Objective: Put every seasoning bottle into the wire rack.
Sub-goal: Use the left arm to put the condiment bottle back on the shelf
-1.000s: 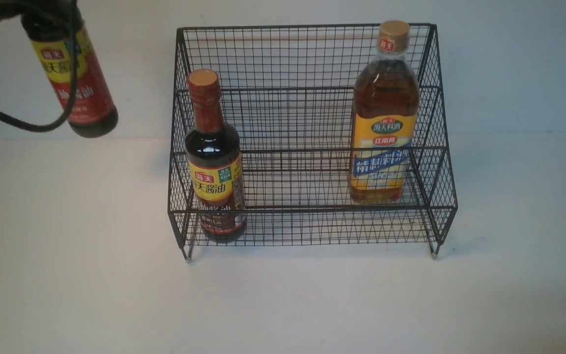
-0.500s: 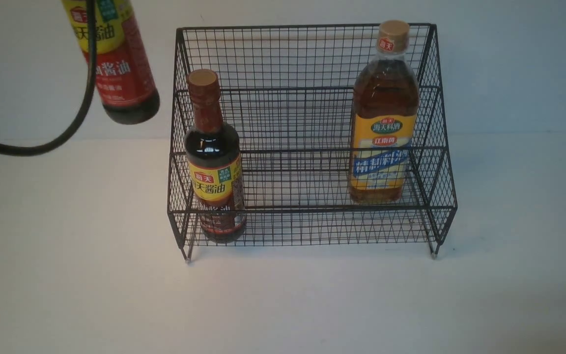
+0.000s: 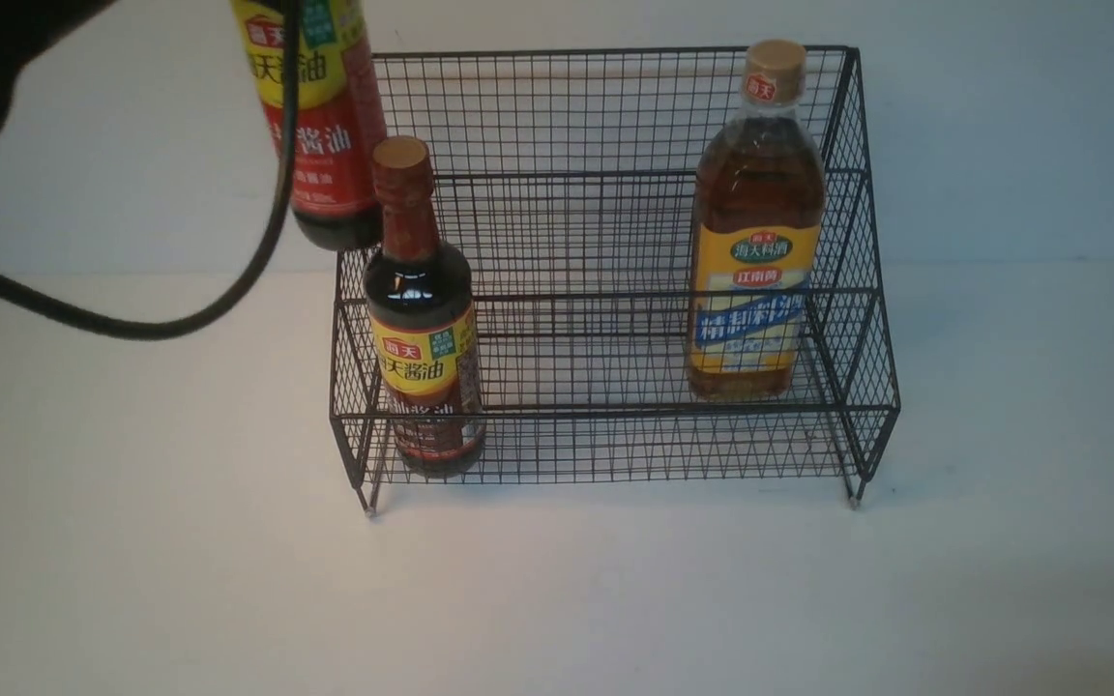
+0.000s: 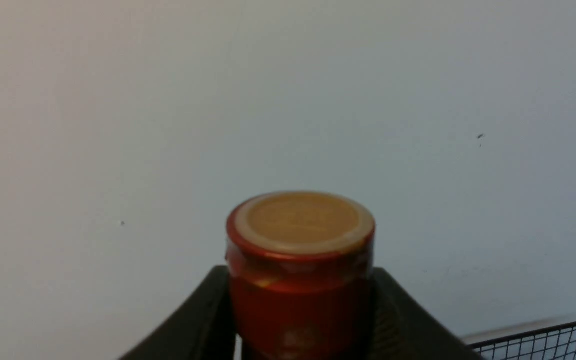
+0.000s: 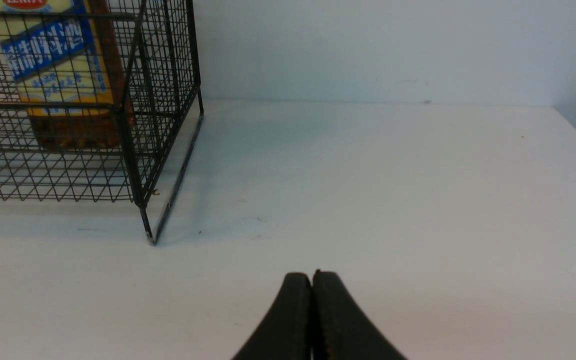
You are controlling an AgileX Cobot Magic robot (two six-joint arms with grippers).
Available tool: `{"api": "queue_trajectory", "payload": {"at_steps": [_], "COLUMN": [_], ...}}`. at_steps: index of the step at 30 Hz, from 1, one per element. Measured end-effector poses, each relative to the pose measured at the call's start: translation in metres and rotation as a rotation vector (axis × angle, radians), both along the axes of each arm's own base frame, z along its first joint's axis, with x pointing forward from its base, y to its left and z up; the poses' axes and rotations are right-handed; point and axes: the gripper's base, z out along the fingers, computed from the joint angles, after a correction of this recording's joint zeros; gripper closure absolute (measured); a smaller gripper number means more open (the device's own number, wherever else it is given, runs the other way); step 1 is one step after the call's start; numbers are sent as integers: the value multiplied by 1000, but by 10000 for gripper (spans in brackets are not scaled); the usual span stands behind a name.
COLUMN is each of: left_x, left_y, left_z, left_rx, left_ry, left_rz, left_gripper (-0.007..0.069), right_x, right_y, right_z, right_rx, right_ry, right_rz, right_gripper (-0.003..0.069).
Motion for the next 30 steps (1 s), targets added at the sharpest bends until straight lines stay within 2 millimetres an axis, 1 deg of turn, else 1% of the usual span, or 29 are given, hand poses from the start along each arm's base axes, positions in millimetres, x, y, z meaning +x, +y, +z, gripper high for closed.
{"api": "queue_trajectory", "payload": {"at_steps": [2, 4, 11, 19, 23, 30], "left_x": [2, 7, 12, 19, 26, 33], "left_y": [-1, -3, -4, -7, -9, -23], "left_z": [-2, -8, -14, -24, -32, -51], "left_rx": [-5, -23, -72, -74, -76, -53], "left_ry": [1, 16, 46, 76, 102, 166], "left_rz": [0, 0, -3, -2, -2, -32], "left_gripper": [343, 343, 343, 343, 343, 343], "right_x": [0, 0, 0, 0, 0, 0], "right_y": [0, 0, 0, 0, 0, 0], "right_z": [0, 0, 0, 0, 0, 0], "right_rx": [0, 0, 0, 0, 0, 0], "right_ry": [0, 0, 0, 0, 0, 0], "right_rz": [0, 0, 0, 0, 0, 0], "right_gripper": [669, 669, 669, 669, 669, 669]}}
